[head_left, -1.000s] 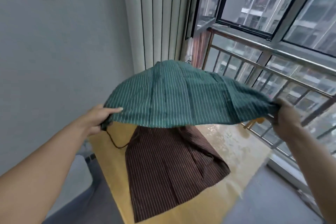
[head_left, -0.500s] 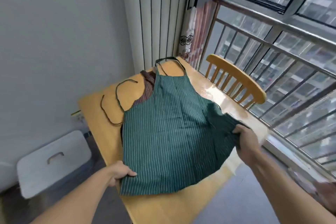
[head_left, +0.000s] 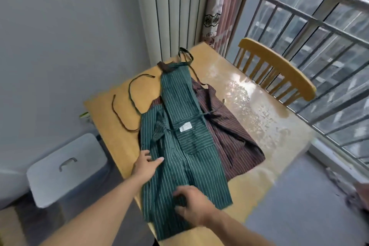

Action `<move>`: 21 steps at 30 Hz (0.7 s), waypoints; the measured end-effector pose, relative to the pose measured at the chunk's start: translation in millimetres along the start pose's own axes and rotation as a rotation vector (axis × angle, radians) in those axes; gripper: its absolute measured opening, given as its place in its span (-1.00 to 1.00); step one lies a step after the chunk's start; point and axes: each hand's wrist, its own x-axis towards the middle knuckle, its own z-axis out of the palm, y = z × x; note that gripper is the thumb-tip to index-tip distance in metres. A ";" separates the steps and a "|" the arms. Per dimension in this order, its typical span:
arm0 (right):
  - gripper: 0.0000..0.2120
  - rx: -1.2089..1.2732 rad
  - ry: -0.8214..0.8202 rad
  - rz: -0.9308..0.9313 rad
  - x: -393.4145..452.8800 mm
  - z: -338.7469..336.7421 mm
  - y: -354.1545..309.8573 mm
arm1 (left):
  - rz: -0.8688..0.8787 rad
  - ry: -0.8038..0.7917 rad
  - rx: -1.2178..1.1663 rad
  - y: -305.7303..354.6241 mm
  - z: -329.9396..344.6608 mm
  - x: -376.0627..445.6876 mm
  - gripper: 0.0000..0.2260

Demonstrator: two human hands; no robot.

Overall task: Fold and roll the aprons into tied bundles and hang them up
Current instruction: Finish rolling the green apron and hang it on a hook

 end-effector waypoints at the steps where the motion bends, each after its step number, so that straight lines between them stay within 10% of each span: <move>1: -0.61 -0.022 0.150 0.054 7.1 -6.9 9.7 | 0.002 -0.008 0.014 -0.4 3.2 9.1 -0.31; 6: -0.44 0.142 0.589 0.418 24.5 -55.1 52.5 | 0.110 0.148 0.179 -1.4 12.0 45.1 -0.25; 15: -0.41 0.211 0.674 0.580 60.0 -83.0 70.6 | 0.273 0.284 0.304 28.9 2.2 108.5 -0.54; 21: -0.74 0.227 0.637 0.662 78.9 -87.5 71.3 | 0.103 0.286 0.007 52.9 -16.4 144.1 -0.64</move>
